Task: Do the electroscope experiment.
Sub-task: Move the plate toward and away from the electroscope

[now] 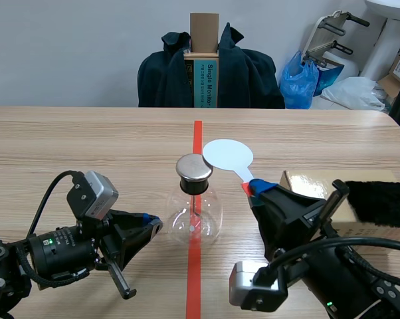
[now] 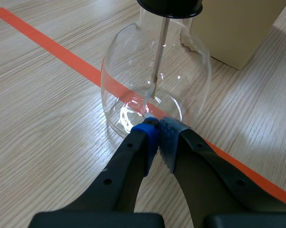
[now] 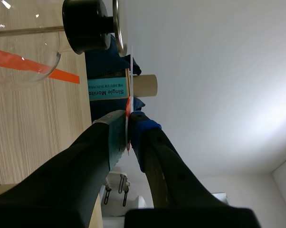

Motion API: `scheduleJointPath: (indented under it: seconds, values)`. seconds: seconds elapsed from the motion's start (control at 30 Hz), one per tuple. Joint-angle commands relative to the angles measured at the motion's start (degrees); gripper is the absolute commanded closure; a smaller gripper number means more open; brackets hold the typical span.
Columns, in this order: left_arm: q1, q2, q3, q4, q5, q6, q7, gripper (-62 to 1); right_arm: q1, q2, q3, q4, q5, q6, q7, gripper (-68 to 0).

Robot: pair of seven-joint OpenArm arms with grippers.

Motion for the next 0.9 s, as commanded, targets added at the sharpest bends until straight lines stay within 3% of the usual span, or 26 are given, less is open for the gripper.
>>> scheduleJointPath:
  seconds: [0.0,0.4,0.5,0.87]
  values:
    - [-0.33,0.15,-0.04,1.18,-0.55,-0.17,-0.98,-2.7,0.83,0.63,0.26,1.07,-0.46,-0.9,0.92,-0.8]
    - [-0.33,0.15,-0.04,1.18,-0.55,-0.17,-0.96,-2.7,0.83,0.79,0.26,1.07,-0.81,-1.33,9.11,-0.8]
    - [-0.33,0.15,-0.04,1.18,-0.55,-0.17,-0.96,-2.7,0.83,0.79,0.26,1.07,-0.81,-2.6,10.45,-0.8]
    - [-0.33,0.15,-0.04,1.18,-0.55,-0.17,-0.96,-2.7,1.46,0.79,0.26,1.07,-0.81,-2.56,10.84,-0.8]
